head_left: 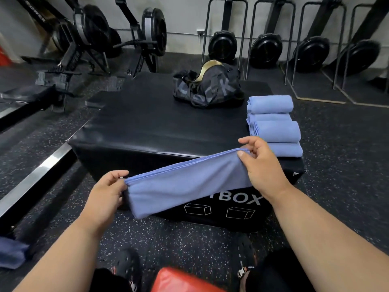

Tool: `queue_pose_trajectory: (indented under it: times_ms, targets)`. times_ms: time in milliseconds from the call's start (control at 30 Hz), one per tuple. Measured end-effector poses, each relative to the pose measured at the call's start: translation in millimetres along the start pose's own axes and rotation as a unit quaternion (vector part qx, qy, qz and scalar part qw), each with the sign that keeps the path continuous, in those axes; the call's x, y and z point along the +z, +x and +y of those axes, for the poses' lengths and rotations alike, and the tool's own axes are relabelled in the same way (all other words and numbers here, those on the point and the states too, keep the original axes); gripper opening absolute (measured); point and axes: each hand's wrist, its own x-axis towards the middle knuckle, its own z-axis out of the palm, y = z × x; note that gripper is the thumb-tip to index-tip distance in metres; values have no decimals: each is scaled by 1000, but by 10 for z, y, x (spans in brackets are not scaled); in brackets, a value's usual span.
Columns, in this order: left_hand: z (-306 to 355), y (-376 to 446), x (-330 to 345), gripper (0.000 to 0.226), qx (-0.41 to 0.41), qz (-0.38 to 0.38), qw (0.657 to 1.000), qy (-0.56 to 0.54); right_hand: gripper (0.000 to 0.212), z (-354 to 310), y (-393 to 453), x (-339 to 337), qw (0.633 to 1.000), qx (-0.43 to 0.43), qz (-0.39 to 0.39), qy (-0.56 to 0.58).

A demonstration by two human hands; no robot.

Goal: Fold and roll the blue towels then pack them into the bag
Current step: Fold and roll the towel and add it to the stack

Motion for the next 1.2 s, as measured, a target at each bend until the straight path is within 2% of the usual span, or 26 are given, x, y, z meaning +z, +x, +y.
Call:
queue_pose_trajectory:
  times_ms: [133, 200, 300, 433, 533, 633, 767, 900, 1033, 1133, 1200]
  targets:
    - [-37, 180, 291, 32, -9, 4, 999, -32, 26, -138, 480, 104, 996, -49, 45, -68]
    - [-69, 289, 426, 32, -12, 2, 999, -52, 27, -252, 888, 184, 990, -75, 41, -115]
    - [-99, 489, 627, 35, -34, 8, 994, -104, 26, -427, 1670, 411, 977, -111, -10, -183]
    - [-4, 761, 878, 33, -59, 3, 980, -192, 24, -510, 2753, 932, 938, -150, -71, -305]
    - [-15, 1020, 962, 32, -65, 23, 976, -207, 40, -390, 3241, 1398, 908, -137, -118, -379]
    - [-111, 1226, 925, 33, -72, 60, 976, -195, 54, -88, 3244, 1784, 881, -122, -173, -422]
    - [-208, 1356, 801, 32, -90, 58, 976, -191, 52, 408, 2835, 1997, 865, -125, -251, -416]
    - [-322, 1392, 688, 31, -92, 56, 979, -172, 62, 757, 2654, 2016, 848, -90, -275, -445]
    - [-334, 1344, 616, 29, -80, 42, 984, -153, 66, 732, 2821, 2039, 840, -61, -309, -442]
    - [-291, 1278, 640, 30, -97, 6, 978, -187, 64, 639, 2996, 1994, 845, -19, -331, -420]
    - [-295, 1256, 665, 24, -99, -17, 975, -197, 63, 625, 3072, 1978, 829, -25, -328, -453]
